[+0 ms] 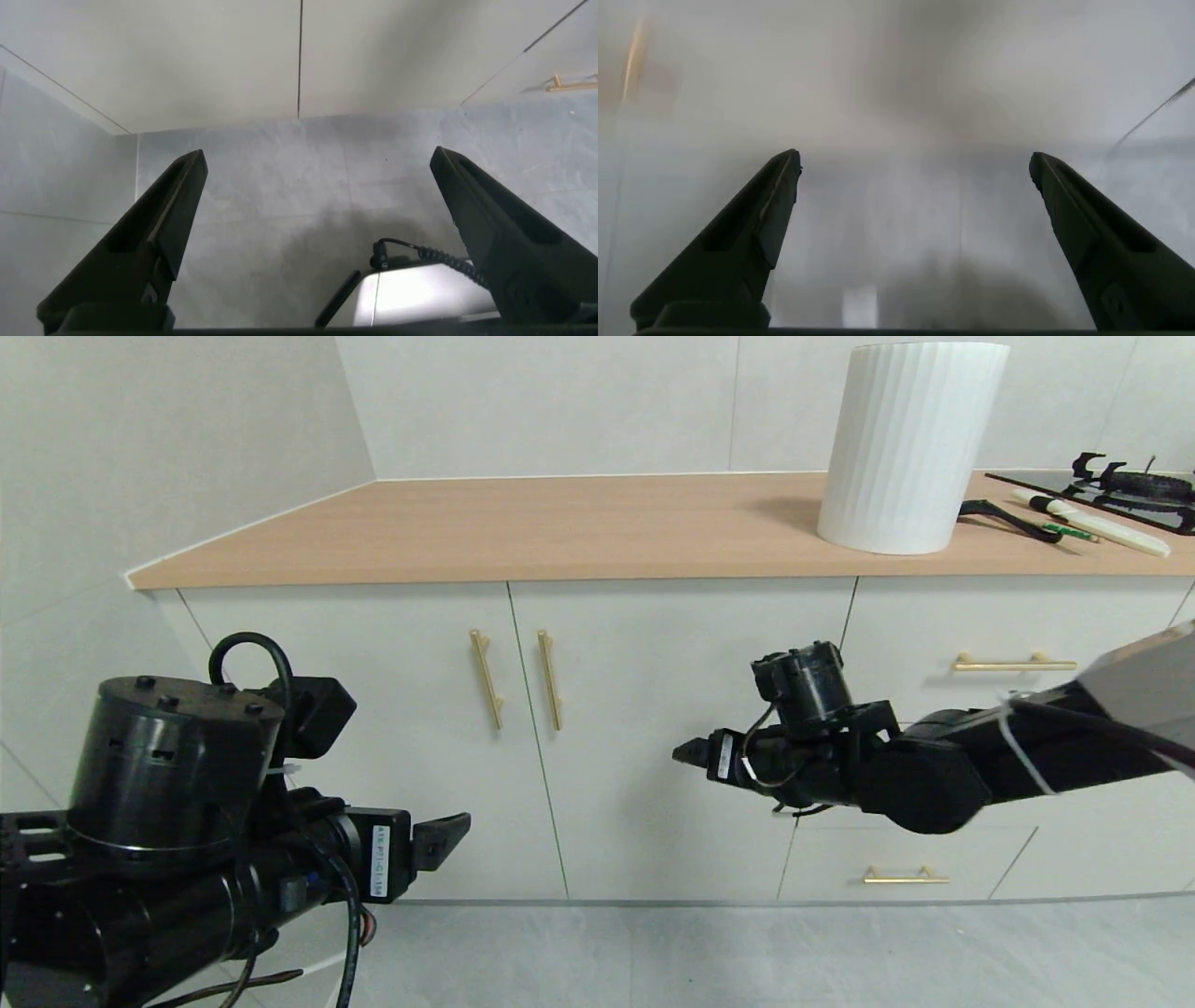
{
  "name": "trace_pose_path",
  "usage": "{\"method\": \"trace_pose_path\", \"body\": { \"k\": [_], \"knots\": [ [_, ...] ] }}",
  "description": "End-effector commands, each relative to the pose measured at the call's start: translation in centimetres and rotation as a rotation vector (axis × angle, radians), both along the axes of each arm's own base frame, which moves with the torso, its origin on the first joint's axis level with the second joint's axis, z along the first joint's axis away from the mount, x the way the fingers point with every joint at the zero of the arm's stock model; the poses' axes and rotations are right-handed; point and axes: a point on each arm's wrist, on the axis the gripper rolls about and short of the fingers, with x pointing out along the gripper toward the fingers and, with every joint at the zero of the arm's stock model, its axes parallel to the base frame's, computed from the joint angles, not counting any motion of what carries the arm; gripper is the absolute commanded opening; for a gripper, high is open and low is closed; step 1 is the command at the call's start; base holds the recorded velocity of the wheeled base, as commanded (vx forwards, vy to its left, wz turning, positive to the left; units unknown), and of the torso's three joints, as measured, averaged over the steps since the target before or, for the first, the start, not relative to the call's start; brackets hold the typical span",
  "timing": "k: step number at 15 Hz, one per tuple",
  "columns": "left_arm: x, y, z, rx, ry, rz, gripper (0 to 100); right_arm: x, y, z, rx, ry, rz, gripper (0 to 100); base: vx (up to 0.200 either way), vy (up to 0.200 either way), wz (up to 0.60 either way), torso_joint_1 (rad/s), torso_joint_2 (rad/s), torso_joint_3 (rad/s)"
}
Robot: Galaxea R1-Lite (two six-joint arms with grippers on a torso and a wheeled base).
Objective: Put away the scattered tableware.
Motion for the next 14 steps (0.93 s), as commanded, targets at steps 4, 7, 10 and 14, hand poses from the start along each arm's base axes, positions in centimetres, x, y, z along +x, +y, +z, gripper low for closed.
{"method": "trace_pose_path", "body": {
  "k": [4,7,10,14],
  "knots": [
    [-2.7,1.8,3.3,-0.059,-0.188,-0.027,100,-8.5,-5.6,6.9,-0.021,-0.180,0.028,100,0.000,0.000,0.00,0.000,0.00,0.000],
    [-5.3,3.7,5.1,-0.086,-0.307,-0.035,100,-13.8,-9.6,8.8,-0.045,-0.288,-0.021,100,0.000,0.000,0.00,0.000,0.00,0.000],
    [-8.6,6.8,4.4,-0.064,-0.392,0.022,100,-20.1,-14.6,7.8,-0.122,-0.379,-0.198,100,0.000,0.000,0.00,0.000,0.00,0.000],
    [-15.4,10.4,0.8,-0.027,-0.555,0.016,100,-28.7,-21.8,4.5,-0.269,-0.574,-0.385,100,0.000,0.000,0.00,0.000,0.00,0.000]
  ]
}}
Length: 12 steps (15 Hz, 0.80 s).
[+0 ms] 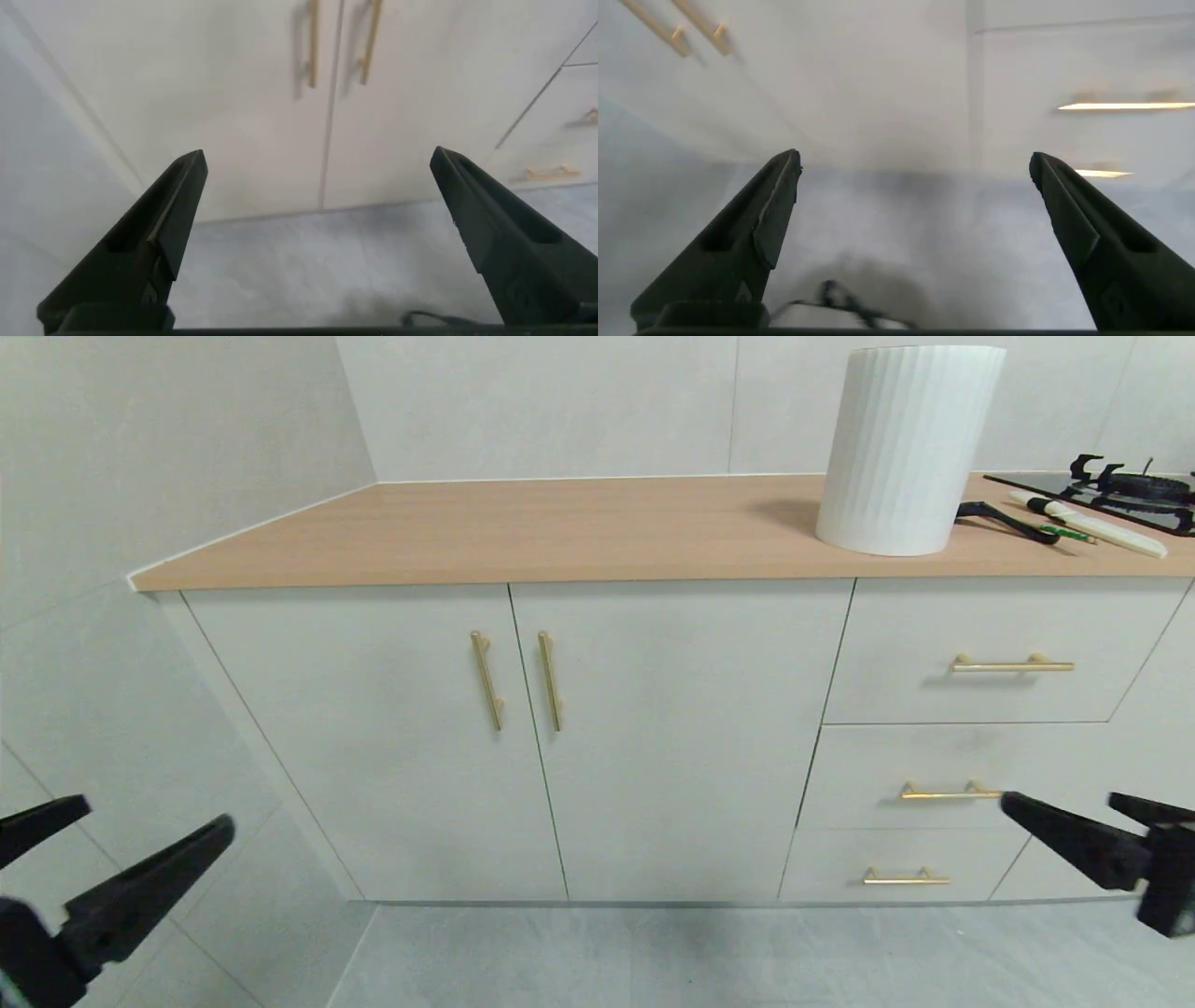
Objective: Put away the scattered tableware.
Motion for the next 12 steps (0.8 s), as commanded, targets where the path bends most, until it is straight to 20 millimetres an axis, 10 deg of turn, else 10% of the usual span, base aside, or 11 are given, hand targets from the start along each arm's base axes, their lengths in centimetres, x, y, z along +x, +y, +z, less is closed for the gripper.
{"method": "trace_pose_path", "body": {
  "k": [1,5,12],
  "knots": [
    [-5.7,2.6,-3.0,-0.022,-0.150,0.046,100,-8.0,-5.9,-3.2,-0.048,-0.200,-0.239,100,0.000,0.000,0.00,0.000,0.00,0.000],
    [-9.8,3.6,-5.2,-0.049,-0.232,0.156,100,-13.5,-7.2,-4.9,-0.135,-0.333,-0.325,100,0.000,0.000,0.00,0.000,0.00,0.000],
    [-11.0,3.4,-6.5,-0.055,-0.260,0.306,100,-14.8,-6.5,-7.2,-0.176,-0.378,-0.535,100,0.000,0.000,0.00,0.000,0.00,0.000]
  ]
}}
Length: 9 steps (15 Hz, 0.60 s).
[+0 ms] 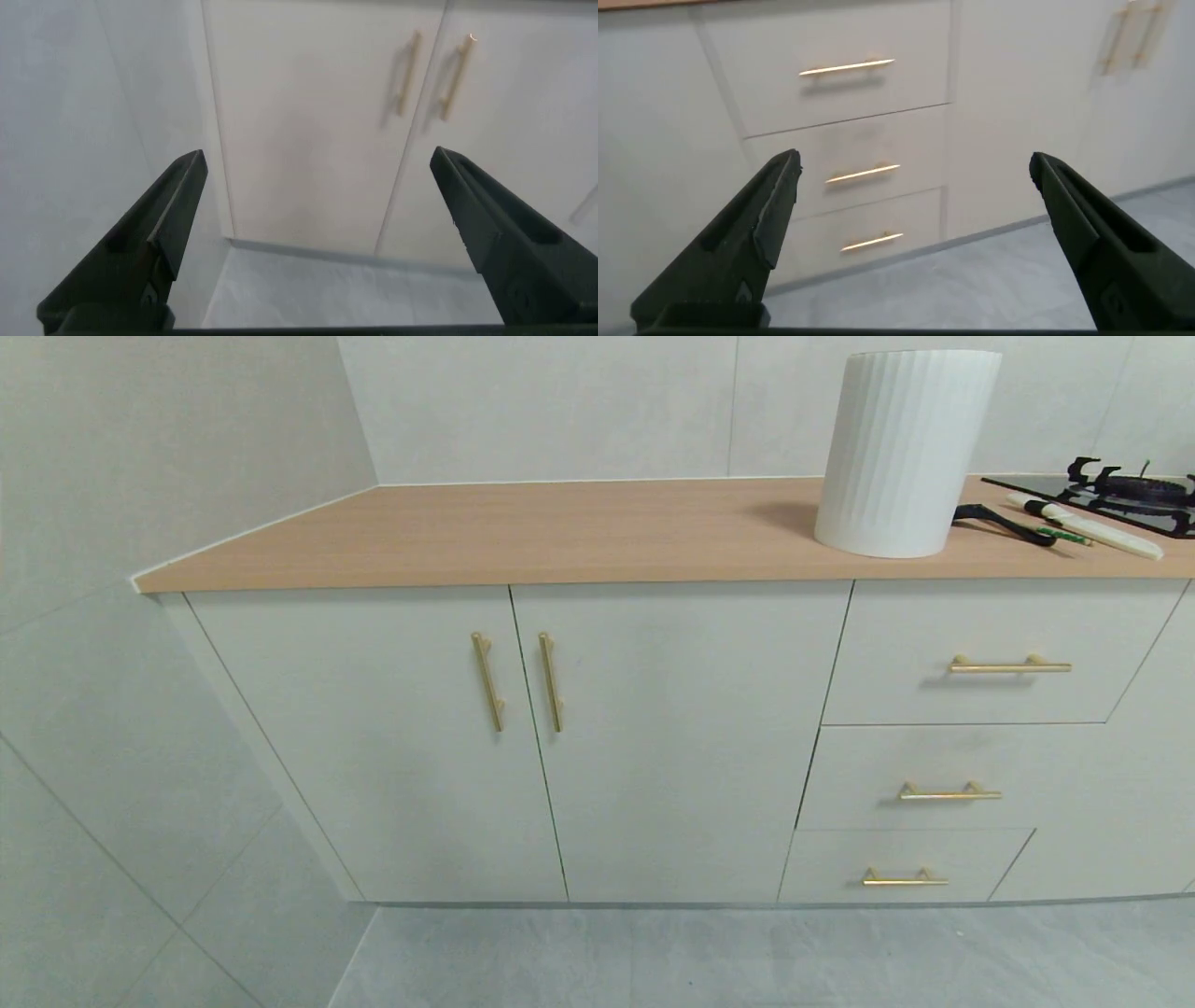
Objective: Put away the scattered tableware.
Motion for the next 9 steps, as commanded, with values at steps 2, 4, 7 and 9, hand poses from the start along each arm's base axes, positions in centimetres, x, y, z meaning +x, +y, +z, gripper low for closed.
{"method": "trace_pose_path", "body": {
  "k": [2,4,7,9],
  "knots": [
    [-0.6,-0.3,-0.8,0.007,-0.025,0.079,100,-0.4,0.2,-1.8,0.006,-0.024,-0.020,100,0.000,0.000,0.00,0.000,0.00,0.000],
    [-0.2,-0.6,-3.6,0.037,0.005,0.062,100,0.5,0.2,-3.6,0.022,0.030,0.002,100,0.000,0.000,0.00,0.000,0.00,0.000],
    [0.8,-0.6,-5.7,0.041,0.049,0.049,100,1.8,0.5,-6.1,0.012,0.056,0.147,100,0.000,0.000,0.00,0.000,0.00,0.000],
    [1.5,-0.7,-7.1,0.049,0.066,-0.011,100,1.8,0.7,-6.4,0.032,0.086,0.241,100,0.000,0.000,0.00,0.000,0.00,0.000]
  ]
}}
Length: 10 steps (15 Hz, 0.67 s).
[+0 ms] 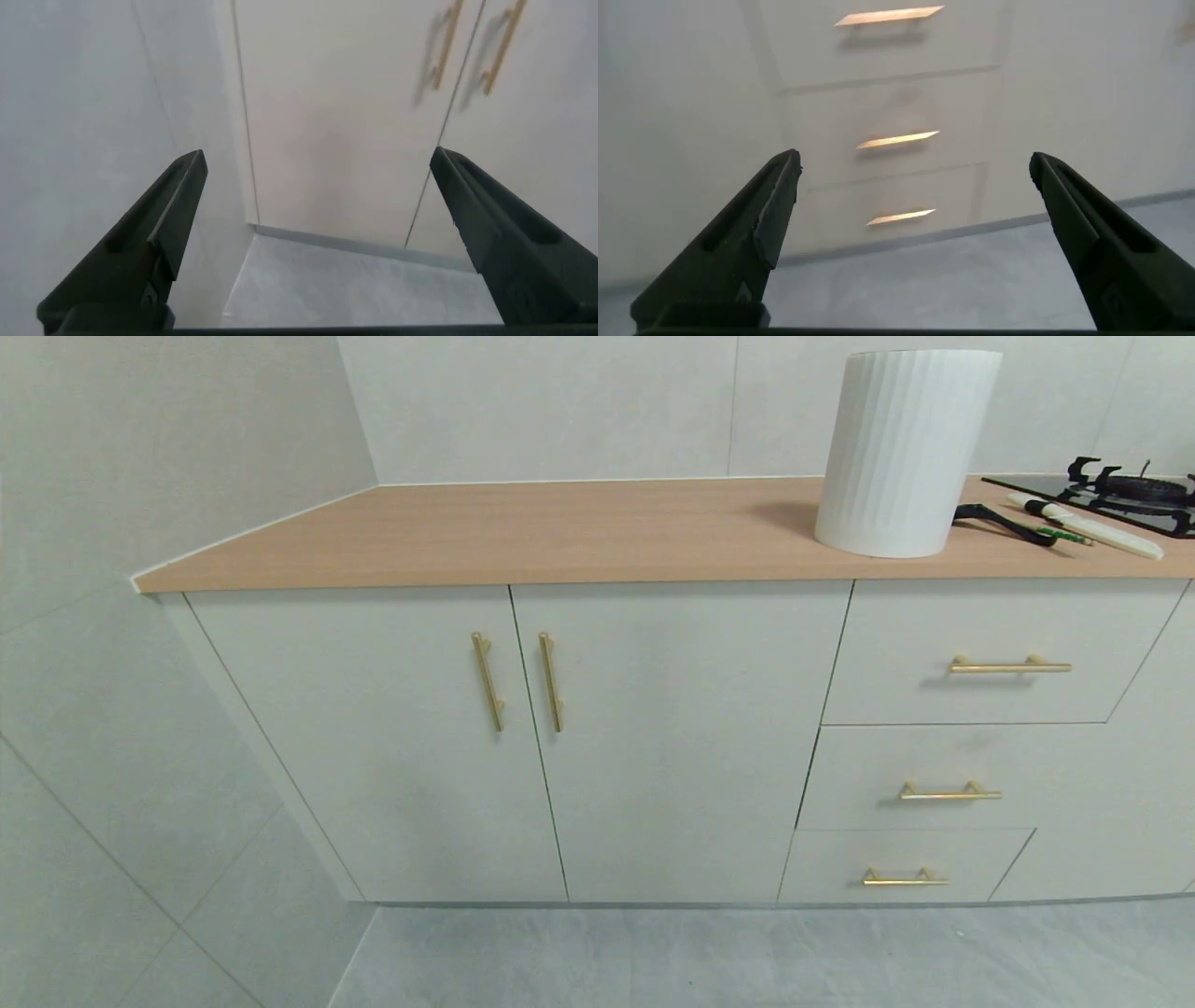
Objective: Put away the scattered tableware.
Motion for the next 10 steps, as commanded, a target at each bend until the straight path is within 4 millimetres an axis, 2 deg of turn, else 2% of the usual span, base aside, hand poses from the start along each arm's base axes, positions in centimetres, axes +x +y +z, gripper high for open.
{"method": "trace_pose_path", "body": {
  "k": [1,3,10],
  "knots": [
    [0.36,-0.06,-1.22,-0.003,0.039,-0.023,100,0.14,0.12,-0.59,-0.007,0.036,0.052,100,0.000,0.000,0.00,0.000,0.00,0.000],
    [0.37,-0.12,-1.35,-0.001,0.052,-0.052,100,0.13,0.19,-0.78,-0.085,0.062,0.084,100,0.000,0.000,0.00,0.000,0.00,0.000],
    [0.38,-0.22,-1.60,0.004,0.077,-0.097,100,0.13,0.20,-0.73,-0.091,0.057,0.088,100,0.000,0.000,0.00,0.000,0.00,0.000]
  ]
}}
